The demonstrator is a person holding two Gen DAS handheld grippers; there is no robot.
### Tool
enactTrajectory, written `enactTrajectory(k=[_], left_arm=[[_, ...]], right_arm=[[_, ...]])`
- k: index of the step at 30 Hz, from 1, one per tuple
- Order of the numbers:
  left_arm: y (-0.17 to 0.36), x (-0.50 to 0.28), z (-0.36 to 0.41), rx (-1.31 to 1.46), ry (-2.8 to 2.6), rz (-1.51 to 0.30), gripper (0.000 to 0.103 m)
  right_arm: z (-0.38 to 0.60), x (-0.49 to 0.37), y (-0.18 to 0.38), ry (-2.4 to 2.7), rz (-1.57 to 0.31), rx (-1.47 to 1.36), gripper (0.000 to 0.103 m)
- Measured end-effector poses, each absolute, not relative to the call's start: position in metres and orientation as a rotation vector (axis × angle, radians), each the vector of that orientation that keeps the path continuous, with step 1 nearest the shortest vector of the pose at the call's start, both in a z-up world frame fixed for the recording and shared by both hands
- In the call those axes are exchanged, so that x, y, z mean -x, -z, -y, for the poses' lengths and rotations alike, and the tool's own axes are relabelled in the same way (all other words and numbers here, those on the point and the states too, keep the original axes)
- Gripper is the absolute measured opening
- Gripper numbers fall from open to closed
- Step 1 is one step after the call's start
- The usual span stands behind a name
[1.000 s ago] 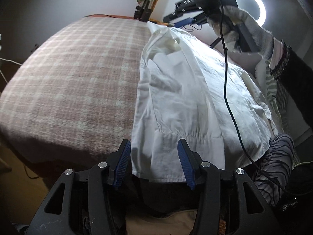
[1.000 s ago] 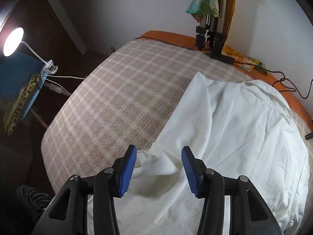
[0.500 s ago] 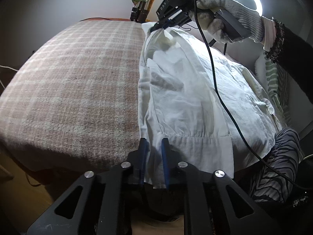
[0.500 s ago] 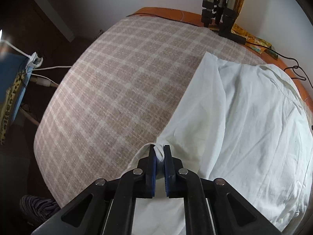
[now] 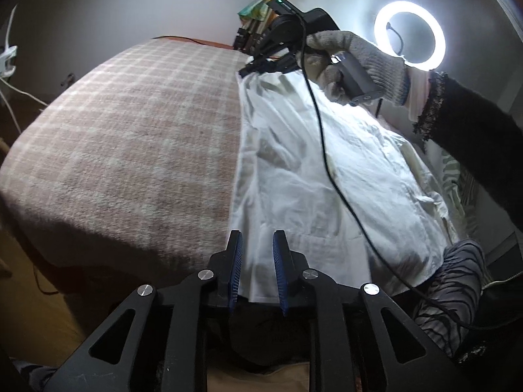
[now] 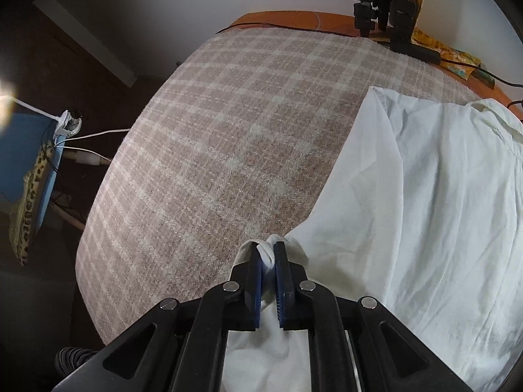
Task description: Fold small clothes
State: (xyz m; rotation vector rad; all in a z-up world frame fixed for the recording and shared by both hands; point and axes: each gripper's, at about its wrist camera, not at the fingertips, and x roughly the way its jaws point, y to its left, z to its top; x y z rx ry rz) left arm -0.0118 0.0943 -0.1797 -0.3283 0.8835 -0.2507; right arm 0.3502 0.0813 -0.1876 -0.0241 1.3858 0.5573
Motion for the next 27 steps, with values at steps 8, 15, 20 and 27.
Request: enactTrajectory(k=[8, 15, 20, 27], left_arm=[[0.192, 0.012, -0.075, 0.216, 0.193, -0.926, 0.041], [0.191, 0.016, -0.099, 0.322, 0.14, -0.909, 0.041], [0.196, 0.011, -0.094, 0.333, 0.132, -0.932, 0.051], [0.2, 0.015, -0.103, 0.377, 0.1, -0.943, 0.053]], right_arm=[[-0.059, -0.355, 0.178, -0.607, -1.397, -0.115, 0.013], [-0.028, -0.353, 0.157, -0.611, -1.339, -0.121, 0.038], [-0.044, -0.347, 0.164, -0.649, -1.408, -0.029, 0.046], [-0.059, -0.339, 0.144, -0.704, -1.377, -0.01, 0.047]])
